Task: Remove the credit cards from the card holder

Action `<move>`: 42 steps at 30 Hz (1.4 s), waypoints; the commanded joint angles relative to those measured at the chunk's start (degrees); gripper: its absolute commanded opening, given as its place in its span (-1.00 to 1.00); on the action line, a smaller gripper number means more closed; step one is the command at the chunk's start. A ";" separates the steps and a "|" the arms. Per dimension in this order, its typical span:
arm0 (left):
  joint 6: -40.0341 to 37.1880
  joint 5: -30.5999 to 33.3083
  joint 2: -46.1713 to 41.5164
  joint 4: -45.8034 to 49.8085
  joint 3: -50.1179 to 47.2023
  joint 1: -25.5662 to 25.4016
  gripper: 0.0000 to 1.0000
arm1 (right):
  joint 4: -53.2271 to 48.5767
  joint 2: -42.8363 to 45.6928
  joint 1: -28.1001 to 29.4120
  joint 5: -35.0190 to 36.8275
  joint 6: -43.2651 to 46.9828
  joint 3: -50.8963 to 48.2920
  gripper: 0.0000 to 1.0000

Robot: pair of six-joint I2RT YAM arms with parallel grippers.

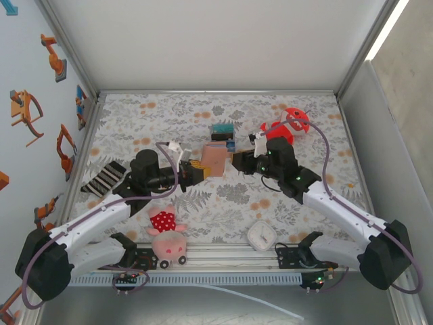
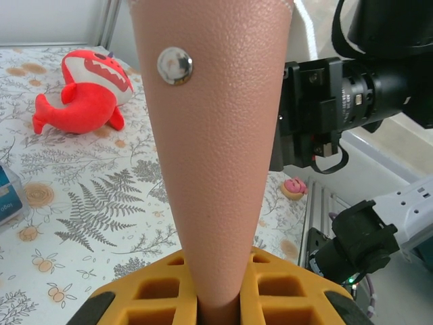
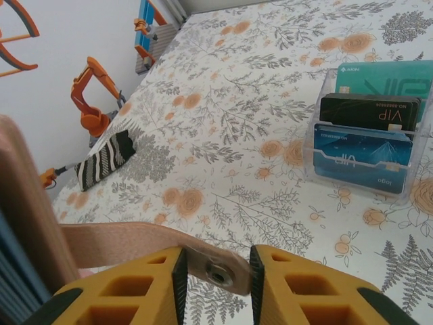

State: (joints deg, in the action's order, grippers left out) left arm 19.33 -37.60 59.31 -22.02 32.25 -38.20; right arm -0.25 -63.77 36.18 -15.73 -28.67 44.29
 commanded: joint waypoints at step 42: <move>8.84 -10.49 -4.68 -2.94 -0.83 4.84 -1.00 | 9.91 18.22 -10.17 -8.35 -4.58 -13.80 0.56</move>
State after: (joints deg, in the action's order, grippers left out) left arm 27.64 -45.78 55.46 -24.36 31.00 -33.91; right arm 6.04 -47.81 26.30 -20.86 -34.00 32.01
